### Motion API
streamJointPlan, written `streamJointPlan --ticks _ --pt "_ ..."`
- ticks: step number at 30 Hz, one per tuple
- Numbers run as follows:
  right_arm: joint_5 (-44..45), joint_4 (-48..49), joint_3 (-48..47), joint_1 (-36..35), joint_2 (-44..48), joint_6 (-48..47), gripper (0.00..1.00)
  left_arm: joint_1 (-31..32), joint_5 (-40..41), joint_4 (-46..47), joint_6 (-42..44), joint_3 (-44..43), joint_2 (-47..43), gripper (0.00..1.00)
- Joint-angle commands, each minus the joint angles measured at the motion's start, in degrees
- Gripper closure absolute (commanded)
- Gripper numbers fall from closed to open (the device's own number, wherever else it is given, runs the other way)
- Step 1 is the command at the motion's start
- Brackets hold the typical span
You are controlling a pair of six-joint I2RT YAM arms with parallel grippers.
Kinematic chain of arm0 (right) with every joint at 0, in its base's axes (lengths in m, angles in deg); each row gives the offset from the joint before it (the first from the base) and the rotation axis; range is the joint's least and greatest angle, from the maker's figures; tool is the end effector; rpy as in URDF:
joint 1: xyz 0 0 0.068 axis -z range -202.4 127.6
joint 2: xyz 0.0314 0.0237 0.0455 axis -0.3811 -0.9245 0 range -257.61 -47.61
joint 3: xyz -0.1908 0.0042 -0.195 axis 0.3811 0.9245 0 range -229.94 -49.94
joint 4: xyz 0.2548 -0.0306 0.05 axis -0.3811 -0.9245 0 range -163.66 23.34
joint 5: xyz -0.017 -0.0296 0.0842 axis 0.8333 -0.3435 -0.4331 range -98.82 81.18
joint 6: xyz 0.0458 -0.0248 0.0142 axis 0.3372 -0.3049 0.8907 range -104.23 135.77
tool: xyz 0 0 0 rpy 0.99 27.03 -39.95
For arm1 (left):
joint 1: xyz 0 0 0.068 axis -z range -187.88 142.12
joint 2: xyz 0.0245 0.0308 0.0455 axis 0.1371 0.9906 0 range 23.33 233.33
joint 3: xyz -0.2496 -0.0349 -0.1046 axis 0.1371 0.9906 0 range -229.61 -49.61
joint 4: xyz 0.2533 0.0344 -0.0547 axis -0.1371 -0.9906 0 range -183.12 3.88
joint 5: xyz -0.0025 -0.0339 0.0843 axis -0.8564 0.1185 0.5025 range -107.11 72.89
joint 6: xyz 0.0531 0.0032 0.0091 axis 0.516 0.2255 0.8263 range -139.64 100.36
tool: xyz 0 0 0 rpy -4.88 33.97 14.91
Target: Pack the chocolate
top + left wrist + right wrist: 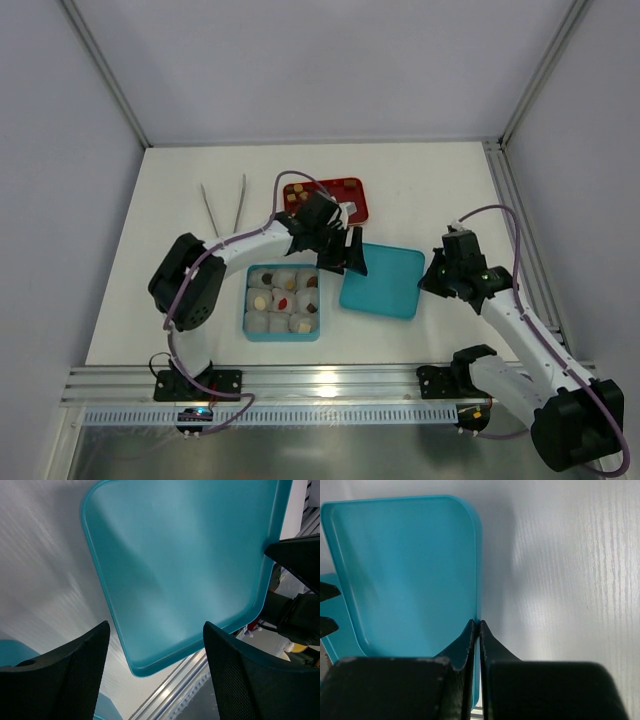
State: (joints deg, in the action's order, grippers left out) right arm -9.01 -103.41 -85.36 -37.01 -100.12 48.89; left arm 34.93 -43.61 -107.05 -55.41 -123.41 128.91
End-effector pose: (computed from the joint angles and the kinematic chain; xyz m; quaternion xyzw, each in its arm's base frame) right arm 0.1700 0.0444 0.2198 0.1524 0.9383 0.1270 0.2832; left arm 0.2788 -0.2801 0.2056 0.1298 0.9160 -0.3652 0.1032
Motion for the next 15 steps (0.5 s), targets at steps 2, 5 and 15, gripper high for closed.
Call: streamJointPlan --ticks 2,5,15 --pt "-2.89 -0.95 -3.51 1.34 2.15 -0.69 0.96 -0.79 -2.94 3.88 -0.53 -1.79 0.77 0.26" --pt "-3.5 -1.48 -4.66 1.69 2.59 -0.96 0.96 -1.58 -4.08 3.97 0.0 -1.44 0.51 0.26" --pt "-5.09 -2.62 -6.68 1.96 3.91 -0.78 0.96 -1.94 -7.86 6.25 -1.23 0.41 -0.11 0.25"
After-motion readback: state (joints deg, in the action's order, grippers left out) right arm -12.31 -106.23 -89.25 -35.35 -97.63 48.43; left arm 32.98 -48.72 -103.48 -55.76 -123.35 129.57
